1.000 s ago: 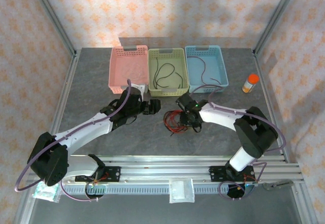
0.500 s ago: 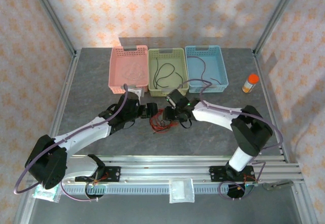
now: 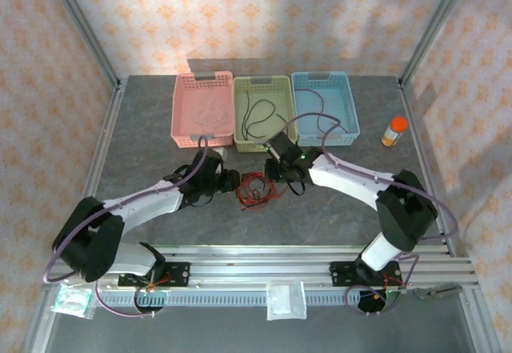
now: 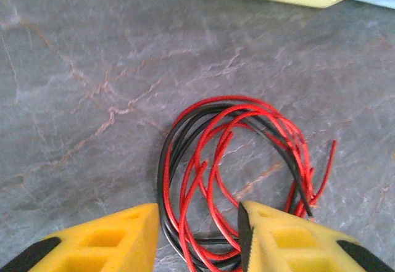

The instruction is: Untangle the cables

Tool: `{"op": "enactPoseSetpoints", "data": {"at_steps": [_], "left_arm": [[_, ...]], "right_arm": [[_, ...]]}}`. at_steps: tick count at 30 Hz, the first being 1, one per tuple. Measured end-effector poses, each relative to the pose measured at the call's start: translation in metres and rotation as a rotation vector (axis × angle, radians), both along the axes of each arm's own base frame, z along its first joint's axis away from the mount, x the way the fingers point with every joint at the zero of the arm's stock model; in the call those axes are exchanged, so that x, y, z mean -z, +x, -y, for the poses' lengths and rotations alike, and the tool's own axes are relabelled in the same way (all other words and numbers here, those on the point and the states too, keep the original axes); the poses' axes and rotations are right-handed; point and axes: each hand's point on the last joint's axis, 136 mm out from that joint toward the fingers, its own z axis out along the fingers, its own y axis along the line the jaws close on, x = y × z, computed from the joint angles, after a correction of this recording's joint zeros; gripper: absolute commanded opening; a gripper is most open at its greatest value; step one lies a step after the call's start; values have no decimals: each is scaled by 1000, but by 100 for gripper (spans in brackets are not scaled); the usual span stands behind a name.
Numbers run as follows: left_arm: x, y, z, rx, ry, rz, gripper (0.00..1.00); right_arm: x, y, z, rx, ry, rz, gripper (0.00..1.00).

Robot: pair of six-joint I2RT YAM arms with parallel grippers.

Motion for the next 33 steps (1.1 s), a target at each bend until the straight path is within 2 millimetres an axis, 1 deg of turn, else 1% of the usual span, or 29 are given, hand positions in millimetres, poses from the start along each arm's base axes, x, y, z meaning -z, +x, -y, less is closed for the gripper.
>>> {"op": "enactPoseSetpoints", "data": {"at_steps": [2, 4, 10, 15, 22, 27, 33], "left_arm": [[10, -4, 1, 9, 15, -32, 38], [15, -9, 2, 17, 25, -53, 37], [28, -19, 7, 27, 36, -108, 33], [32, -26, 14, 38, 17, -143, 32], [33, -30, 18, 41, -8, -167, 30], [40, -32, 20, 43, -11, -193, 24], [40, -32, 20, 37, -12, -196, 15]], "right_arm": [[9, 0, 0, -5, -11, -31, 32], [15, 0, -3, -10, -13, -56, 32], [30, -5, -10, -30, -9, -114, 32], [43, -8, -10, -34, -23, -149, 30], [46, -10, -12, -42, -16, -166, 29], [47, -12, -14, -46, -10, -175, 27], [47, -12, -14, -48, -8, -178, 27]]}}
